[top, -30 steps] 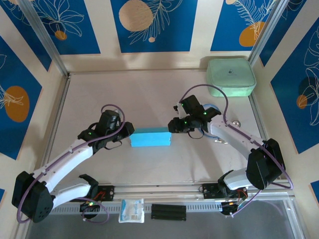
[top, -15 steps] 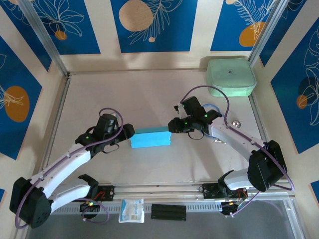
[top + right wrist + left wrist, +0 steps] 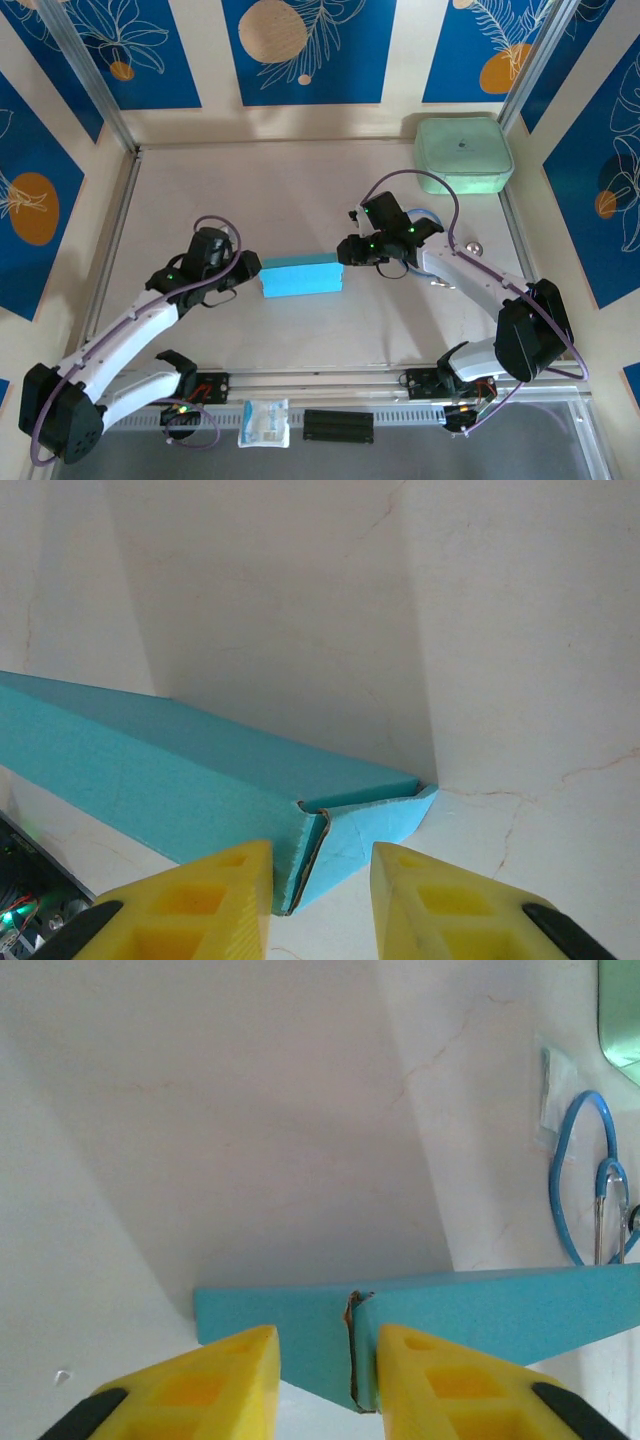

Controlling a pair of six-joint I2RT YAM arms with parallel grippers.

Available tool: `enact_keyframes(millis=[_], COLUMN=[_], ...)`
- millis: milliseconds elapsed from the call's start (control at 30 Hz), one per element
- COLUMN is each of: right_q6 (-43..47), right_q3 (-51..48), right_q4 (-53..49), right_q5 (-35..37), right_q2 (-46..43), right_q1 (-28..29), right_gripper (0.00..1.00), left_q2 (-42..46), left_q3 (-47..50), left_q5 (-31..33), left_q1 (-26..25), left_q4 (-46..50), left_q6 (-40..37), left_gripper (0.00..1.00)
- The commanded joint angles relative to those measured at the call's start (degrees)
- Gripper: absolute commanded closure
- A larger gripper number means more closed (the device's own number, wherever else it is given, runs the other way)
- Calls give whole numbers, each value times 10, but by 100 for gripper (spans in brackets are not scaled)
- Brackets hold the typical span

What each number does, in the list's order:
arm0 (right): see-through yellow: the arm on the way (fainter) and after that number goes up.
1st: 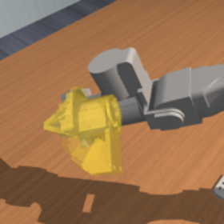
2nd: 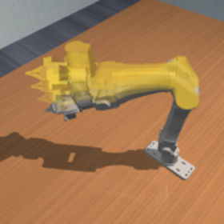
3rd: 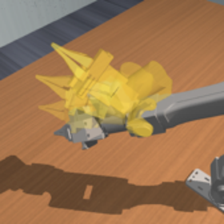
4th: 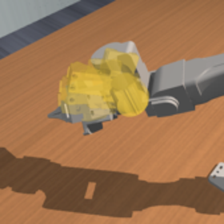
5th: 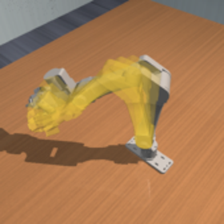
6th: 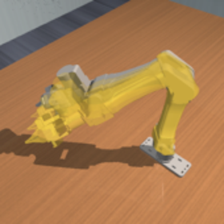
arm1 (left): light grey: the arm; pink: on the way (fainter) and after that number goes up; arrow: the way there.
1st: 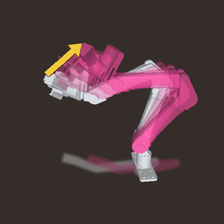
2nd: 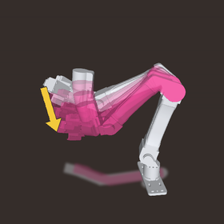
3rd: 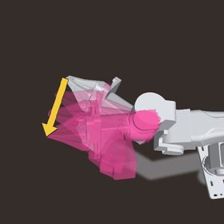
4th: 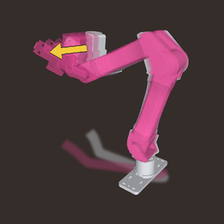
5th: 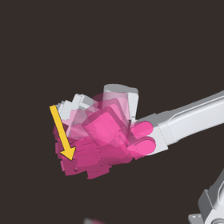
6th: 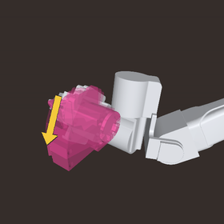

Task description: Fold the paper box

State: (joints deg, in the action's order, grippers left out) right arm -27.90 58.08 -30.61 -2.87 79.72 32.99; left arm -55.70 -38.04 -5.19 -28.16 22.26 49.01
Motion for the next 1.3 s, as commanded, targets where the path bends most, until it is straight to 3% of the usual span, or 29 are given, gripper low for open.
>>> enact_keyframes(millis=[0,233,333,567,767,900,1033,1167,1267], right_q6=[6,6,6,0,4,-3,-1,-8,-17], right_q3=[-10,-13,-8,32,31,23,21,13,-13], right_q4=[-52,-49,-51,-61,-59,-46,-42,-45,-79], right_q5=[15,15,10,-14,-16,-44,-53,-52,-18], right_q2=[18,19,12,-14,-10,-1,11,12,-14], right_q1=[2,4,4,5,4,2,11,20,53], right_gripper=[69,70,69,67,64,60,60,67,69], left_q2=[-7,14,24,67,53,29,2,2,29], left_q3=[42,165,148,42,23,36,43,52,70], left_q5=[-35,-79,-91,-13,-20,-55,-99,-128,-149], left_q1=[5,4,4,5,5,5,4,4,-8], left_q4=[-4,-119,-130,-21,6,-20,-36,-44,-26], left_q6=[18,52,42,-18,-14,0,2,2,26], left_gripper=[73,82,73,42,29,26,27,48,57])
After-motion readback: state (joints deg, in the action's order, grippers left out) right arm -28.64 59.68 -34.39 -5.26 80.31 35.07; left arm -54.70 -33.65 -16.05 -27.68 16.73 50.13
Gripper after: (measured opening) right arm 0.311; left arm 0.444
